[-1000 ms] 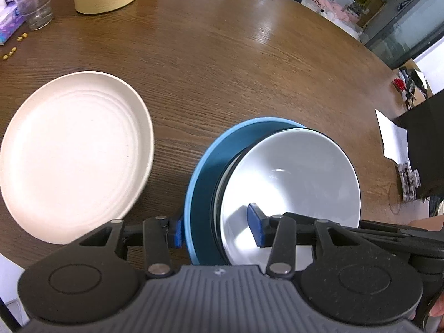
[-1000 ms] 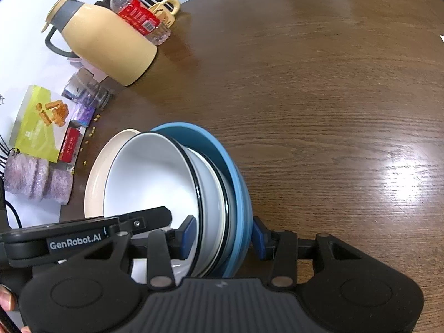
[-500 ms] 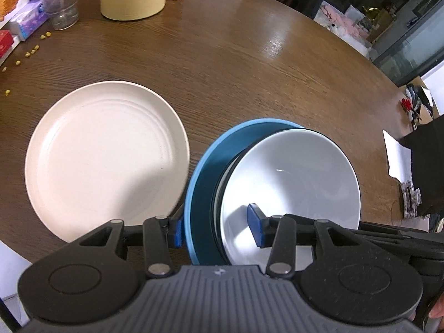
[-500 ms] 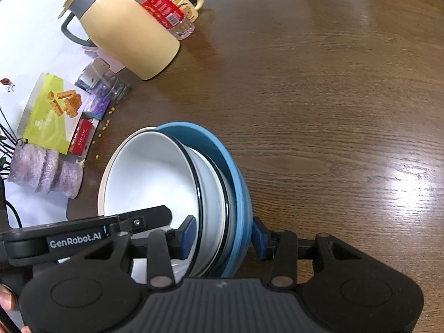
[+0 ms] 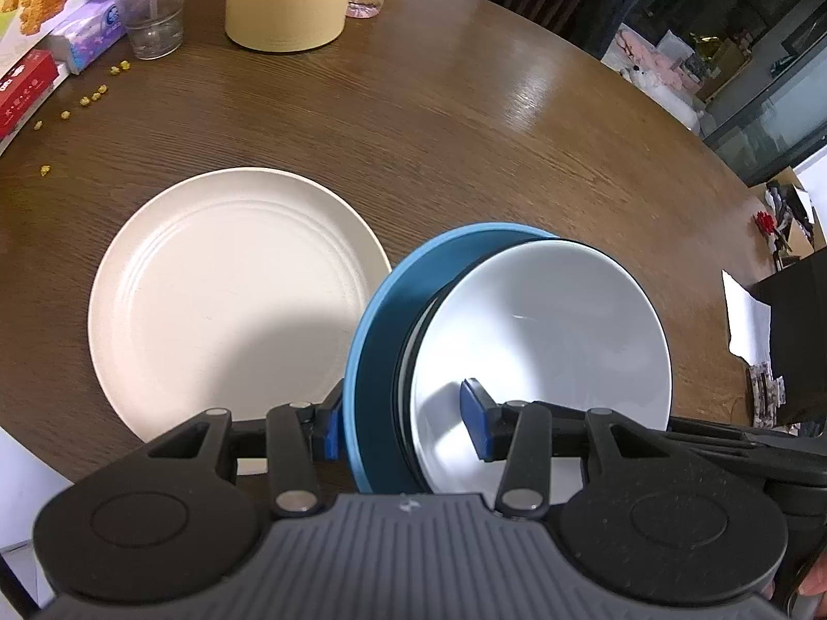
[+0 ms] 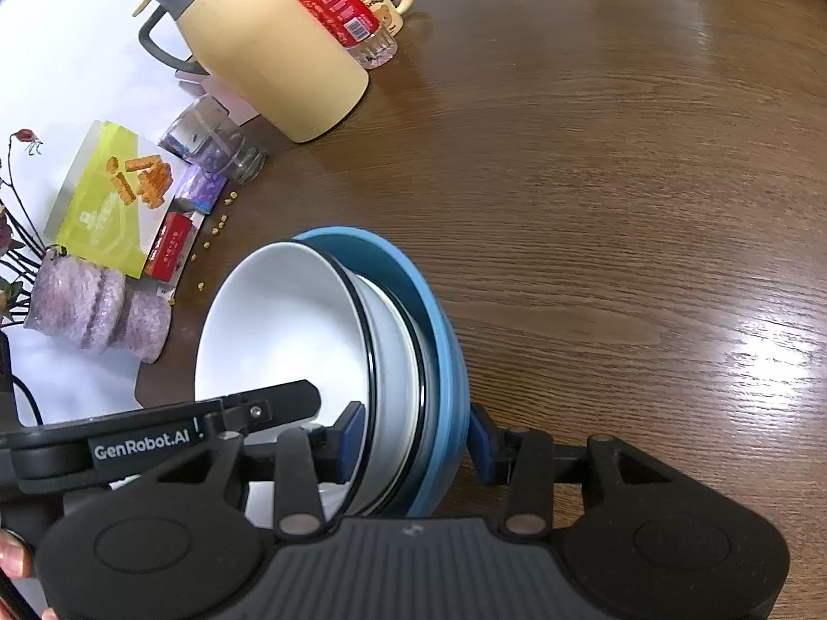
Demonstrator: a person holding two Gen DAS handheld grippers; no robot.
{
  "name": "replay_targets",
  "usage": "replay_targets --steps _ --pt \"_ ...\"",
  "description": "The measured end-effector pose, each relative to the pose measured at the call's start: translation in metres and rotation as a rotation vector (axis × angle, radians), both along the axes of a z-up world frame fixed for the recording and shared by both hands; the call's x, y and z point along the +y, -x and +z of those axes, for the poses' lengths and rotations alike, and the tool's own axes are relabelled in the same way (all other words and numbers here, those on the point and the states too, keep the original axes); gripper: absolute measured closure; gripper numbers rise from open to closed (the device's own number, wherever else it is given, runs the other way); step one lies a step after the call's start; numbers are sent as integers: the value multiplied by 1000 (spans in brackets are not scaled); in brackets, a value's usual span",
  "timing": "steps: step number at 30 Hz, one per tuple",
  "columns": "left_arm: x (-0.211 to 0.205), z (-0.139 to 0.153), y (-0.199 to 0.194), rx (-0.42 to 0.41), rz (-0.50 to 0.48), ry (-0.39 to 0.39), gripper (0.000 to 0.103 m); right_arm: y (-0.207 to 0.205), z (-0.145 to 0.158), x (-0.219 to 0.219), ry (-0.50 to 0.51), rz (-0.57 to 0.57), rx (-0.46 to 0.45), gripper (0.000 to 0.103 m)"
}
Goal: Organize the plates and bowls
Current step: 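Carry the bowl stack over the cream plate stack with both grippers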
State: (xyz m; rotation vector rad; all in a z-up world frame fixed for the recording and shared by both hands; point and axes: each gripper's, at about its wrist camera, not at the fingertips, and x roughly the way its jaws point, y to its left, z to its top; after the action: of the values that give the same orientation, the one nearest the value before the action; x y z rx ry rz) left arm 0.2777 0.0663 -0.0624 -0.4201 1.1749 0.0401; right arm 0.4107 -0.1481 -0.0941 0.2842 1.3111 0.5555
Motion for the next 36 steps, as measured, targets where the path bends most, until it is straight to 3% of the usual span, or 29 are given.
replay_targets --steps 36 --pt "82 -1 4 7 104 18 59 -12 1 92 3 83 -1 62"
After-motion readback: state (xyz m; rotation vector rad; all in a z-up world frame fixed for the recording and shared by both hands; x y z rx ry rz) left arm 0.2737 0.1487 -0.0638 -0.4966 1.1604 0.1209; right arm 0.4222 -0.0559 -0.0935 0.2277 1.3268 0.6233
